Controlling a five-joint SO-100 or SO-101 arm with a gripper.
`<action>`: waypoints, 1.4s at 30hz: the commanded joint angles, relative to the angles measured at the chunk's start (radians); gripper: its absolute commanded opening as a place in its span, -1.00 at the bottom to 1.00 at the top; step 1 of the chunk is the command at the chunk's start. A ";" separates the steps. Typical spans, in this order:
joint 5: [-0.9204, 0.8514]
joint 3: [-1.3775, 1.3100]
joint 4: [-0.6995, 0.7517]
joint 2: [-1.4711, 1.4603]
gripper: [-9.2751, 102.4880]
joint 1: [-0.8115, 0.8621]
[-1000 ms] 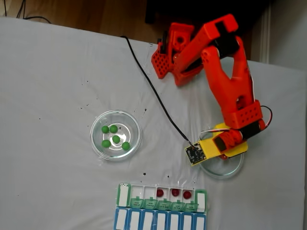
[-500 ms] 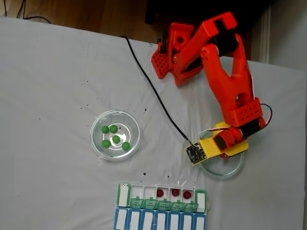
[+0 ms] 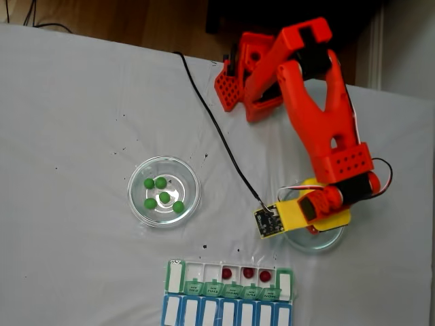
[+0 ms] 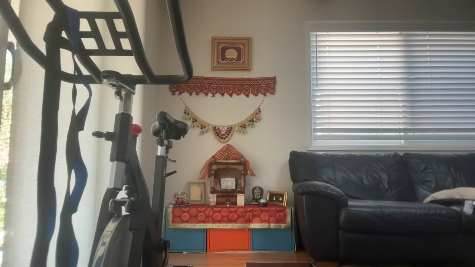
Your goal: Sort medicines into box.
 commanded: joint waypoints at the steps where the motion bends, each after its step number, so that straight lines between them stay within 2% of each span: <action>1: 0.000 -0.137 0.037 0.115 -0.82 0.029; 14: 0.009 -0.407 0.121 0.025 -0.82 0.242; 24: 0.017 -0.468 0.138 -0.008 -0.81 0.407; 28: -0.028 -0.532 0.219 -0.080 -0.81 0.466; 42: -0.058 -0.834 0.284 -0.407 -0.81 0.621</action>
